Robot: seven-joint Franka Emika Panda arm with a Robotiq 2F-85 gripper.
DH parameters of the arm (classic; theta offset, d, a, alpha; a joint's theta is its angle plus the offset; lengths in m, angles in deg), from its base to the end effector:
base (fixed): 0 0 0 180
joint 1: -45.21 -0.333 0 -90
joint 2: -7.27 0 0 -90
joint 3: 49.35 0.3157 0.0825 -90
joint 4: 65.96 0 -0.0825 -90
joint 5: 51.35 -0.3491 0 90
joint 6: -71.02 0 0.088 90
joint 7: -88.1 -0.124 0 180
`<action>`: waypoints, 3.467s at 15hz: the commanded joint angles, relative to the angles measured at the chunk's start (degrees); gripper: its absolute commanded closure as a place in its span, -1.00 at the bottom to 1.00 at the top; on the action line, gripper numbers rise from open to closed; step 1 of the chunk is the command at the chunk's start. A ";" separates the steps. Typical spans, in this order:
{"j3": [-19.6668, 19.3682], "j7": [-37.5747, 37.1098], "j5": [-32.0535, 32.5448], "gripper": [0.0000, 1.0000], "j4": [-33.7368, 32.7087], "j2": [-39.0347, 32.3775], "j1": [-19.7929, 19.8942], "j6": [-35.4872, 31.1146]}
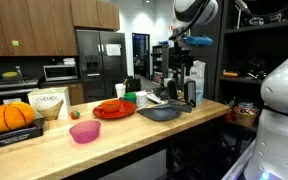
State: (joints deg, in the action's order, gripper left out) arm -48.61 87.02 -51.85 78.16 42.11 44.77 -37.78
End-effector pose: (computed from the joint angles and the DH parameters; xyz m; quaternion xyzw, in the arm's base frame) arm 0.3310 0.0079 0.4771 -1.0000 0.0017 0.0042 0.0004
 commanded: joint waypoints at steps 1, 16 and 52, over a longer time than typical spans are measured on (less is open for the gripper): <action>0.00 0.01 0.01 -1.00 -0.11 -0.02 0.01 0.13; 0.00 0.01 0.01 -1.00 -0.10 -0.03 0.01 0.13; 6.15 -9.82 24.75 -1.00 -29.08 -32.06 -0.46 -14.57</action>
State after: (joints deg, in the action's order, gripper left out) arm -41.70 78.40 -29.72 53.37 13.79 44.61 -53.55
